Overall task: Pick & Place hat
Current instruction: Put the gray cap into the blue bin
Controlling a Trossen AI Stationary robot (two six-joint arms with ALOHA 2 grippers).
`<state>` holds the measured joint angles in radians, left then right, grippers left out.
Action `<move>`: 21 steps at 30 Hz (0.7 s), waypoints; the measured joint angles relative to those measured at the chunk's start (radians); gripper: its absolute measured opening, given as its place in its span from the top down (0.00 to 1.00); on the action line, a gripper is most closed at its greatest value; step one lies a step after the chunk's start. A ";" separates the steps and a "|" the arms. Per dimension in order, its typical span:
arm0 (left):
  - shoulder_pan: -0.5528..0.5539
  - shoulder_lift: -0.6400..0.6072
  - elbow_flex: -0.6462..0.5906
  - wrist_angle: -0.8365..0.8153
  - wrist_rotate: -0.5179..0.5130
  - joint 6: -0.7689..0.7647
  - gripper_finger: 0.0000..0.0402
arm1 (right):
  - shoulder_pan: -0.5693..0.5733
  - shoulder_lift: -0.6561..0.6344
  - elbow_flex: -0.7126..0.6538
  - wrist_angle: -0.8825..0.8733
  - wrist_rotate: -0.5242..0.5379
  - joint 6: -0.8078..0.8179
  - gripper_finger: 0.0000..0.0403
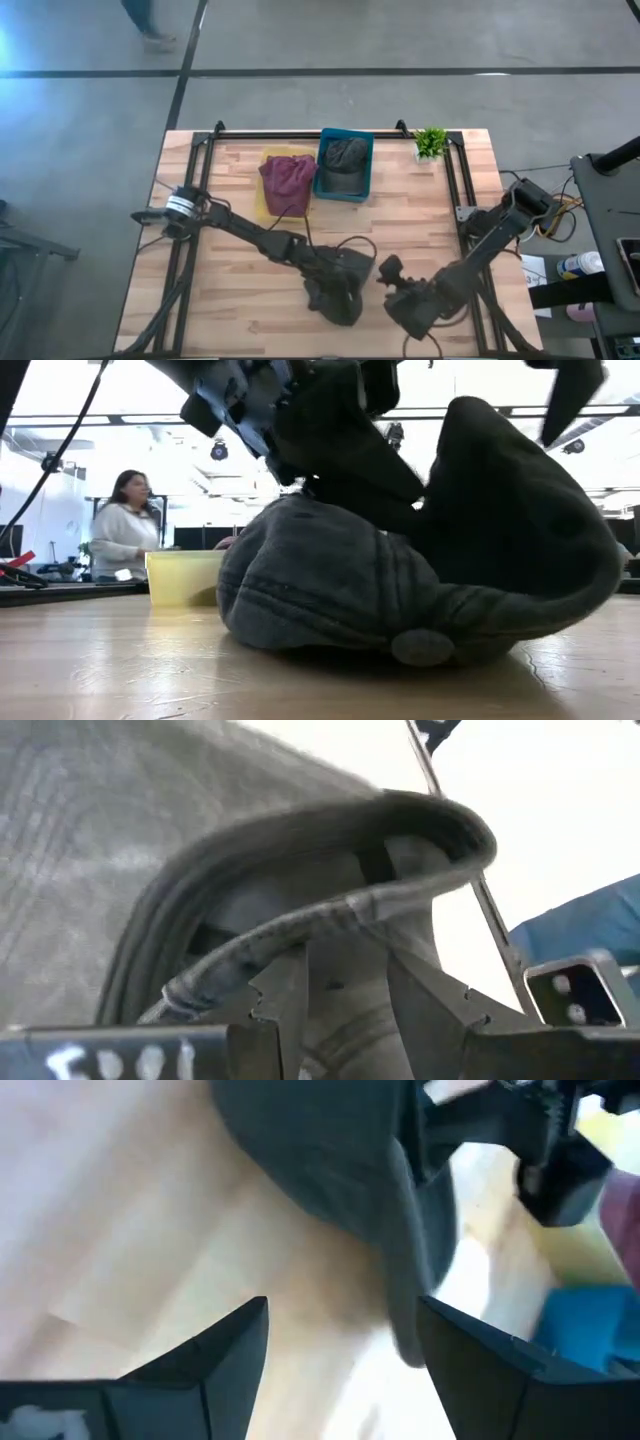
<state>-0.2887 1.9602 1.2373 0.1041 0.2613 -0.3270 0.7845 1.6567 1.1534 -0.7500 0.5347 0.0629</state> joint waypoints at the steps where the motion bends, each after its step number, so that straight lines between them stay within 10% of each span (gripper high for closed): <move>1: 0.000 -0.005 0.000 -0.019 0.001 0.005 0.67 | 0.013 0.000 0.000 0.010 -0.006 0.020 0.38; 21: -0.093 -0.132 -0.013 -0.183 -0.008 -0.062 0.67 | -0.002 0.067 0.018 0.394 -0.137 0.218 0.45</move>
<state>-0.3812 1.8285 1.2244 -0.0793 0.2533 -0.3888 0.7826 1.7241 1.1712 -0.3561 0.3979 0.2812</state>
